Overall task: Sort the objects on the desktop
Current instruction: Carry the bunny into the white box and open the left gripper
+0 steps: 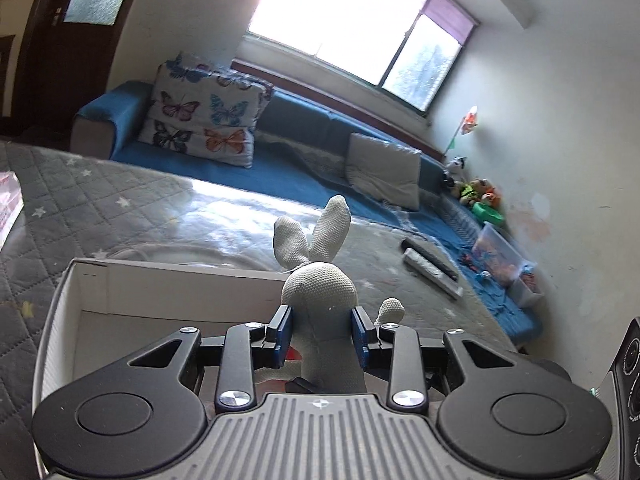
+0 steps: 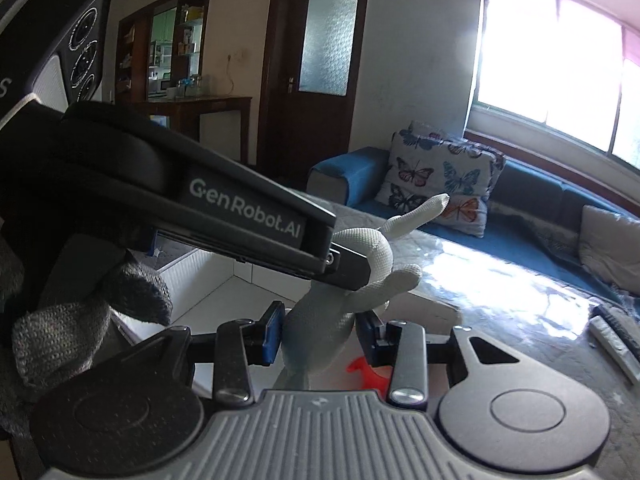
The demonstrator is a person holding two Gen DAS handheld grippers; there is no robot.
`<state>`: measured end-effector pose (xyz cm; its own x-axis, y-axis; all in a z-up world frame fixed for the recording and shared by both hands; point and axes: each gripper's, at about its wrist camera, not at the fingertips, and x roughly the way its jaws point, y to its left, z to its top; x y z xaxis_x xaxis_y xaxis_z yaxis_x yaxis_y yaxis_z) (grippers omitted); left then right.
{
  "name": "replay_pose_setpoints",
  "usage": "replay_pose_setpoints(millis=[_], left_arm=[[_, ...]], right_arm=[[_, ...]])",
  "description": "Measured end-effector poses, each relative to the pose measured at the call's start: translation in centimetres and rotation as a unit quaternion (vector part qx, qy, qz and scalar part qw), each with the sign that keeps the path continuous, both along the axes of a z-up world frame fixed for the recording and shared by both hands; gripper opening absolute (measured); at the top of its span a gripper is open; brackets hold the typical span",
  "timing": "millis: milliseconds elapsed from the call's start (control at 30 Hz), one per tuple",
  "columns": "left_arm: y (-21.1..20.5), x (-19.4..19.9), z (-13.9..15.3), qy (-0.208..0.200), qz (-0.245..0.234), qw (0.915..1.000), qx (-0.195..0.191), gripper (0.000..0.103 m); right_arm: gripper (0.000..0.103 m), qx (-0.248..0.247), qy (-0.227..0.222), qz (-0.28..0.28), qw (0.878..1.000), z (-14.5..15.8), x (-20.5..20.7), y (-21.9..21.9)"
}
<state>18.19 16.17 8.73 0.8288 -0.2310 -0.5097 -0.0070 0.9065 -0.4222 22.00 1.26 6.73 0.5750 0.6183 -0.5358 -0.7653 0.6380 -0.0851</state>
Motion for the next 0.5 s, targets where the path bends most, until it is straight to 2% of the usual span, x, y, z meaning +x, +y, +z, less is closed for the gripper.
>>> replay_pose_setpoints(millis=[267,500], left_arm=[[2.3,1.7,-3.0,0.038,0.015,0.9988,-0.026,0.035],[3.1,2.8,-4.8,0.065,0.021,0.9970,-0.035,0.035]], right_arm=[[0.039,-0.025,0.045,0.011,0.999,-2.2,3.5,2.6],[0.039,-0.044,0.071,0.010,0.996,-3.7,4.7,3.7]])
